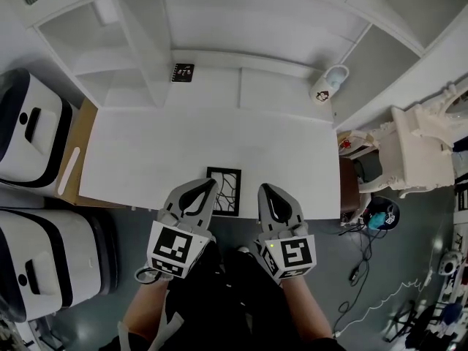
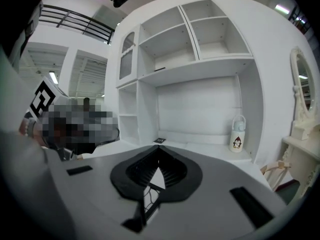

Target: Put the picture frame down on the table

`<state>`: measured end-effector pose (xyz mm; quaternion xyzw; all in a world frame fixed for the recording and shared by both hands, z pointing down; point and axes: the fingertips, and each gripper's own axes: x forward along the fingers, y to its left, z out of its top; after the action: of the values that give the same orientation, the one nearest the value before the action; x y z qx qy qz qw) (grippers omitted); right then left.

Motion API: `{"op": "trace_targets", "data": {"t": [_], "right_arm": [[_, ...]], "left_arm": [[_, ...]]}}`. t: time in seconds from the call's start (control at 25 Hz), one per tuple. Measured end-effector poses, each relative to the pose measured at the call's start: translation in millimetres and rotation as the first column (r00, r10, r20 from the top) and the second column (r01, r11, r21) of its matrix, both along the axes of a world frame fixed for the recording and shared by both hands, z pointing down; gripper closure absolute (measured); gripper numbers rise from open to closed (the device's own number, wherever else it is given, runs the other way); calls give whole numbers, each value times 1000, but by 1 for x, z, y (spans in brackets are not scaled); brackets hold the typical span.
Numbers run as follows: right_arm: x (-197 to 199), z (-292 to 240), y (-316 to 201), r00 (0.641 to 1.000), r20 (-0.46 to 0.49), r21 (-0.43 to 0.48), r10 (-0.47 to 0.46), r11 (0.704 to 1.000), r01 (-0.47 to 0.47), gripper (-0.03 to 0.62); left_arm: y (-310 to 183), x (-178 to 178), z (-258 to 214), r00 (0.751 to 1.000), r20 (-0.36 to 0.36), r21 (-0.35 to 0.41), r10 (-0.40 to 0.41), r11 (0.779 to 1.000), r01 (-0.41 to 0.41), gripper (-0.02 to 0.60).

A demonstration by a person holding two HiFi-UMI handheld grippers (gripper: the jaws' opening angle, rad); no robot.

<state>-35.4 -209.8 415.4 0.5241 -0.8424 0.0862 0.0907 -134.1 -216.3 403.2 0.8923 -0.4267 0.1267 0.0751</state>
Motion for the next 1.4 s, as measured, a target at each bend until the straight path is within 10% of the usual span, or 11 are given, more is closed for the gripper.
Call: {"op": "trace_targets", "data": {"t": [0.52, 1.4], "right_arm": [[9, -69, 31, 1000, 4, 155, -21, 988, 20, 592], [10, -79, 48, 999, 7, 150, -48, 988, 47, 592]], "left_arm": [[29, 13, -56, 1000, -27, 101, 13, 995, -10, 580], [45, 6, -63, 999, -43, 83, -31, 996, 35, 580]]}}
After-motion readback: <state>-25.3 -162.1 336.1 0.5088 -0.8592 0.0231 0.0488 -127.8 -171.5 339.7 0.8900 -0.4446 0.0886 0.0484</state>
